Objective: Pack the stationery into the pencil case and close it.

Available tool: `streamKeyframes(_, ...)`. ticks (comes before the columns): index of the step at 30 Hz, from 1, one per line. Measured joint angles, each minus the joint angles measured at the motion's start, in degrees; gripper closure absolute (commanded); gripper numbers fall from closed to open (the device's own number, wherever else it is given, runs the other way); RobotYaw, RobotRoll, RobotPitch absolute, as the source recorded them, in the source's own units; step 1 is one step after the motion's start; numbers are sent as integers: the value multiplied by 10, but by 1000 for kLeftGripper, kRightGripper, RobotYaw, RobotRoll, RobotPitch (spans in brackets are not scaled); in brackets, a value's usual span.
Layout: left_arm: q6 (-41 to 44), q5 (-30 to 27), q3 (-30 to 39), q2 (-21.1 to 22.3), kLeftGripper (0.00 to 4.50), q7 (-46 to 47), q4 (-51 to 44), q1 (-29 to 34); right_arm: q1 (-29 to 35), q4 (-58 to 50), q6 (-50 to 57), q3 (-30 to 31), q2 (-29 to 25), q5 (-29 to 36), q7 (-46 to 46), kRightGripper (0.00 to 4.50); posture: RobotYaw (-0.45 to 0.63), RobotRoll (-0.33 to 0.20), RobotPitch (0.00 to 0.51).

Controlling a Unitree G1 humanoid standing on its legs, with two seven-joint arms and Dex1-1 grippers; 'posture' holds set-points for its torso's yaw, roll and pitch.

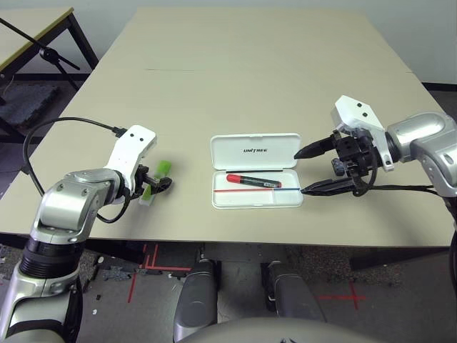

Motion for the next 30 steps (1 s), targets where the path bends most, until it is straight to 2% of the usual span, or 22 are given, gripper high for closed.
streamKeyframes(1,2,-1,0,0,0,1,1,-1,0,0,0,0,0,0,0,7,77,0,126)
streamKeyframes(4,5,-7,0,0,624,2,3,-2,0,0,-2,0,0,-1,-1,0,79,0,125)
streamKeyframes(10,4,-20,-3,-1,2887,1,6,-2,0,0,-7,3,2,-2,-9,0,81,0,125)
streamKeyframes(12,3,-21,-3,-1,3440,1,7,-2,0,0,-9,4,4,-3,-9,0,81,0,124)
streamKeyframes(19,-13,-22,-10,9,3433,-2,12,-2,0,1,-10,4,9,-6,-9,0,78,0,125)
streamKeyframes(24,-101,-13,-32,79,3433,-39,34,8,0,1,-10,4,11,-6,-11,0,78,0,125)
streamKeyframes(30,-284,-20,-48,170,3433,-185,2,67,-1,4,-16,5,18,-13,-20,0,75,0,118)
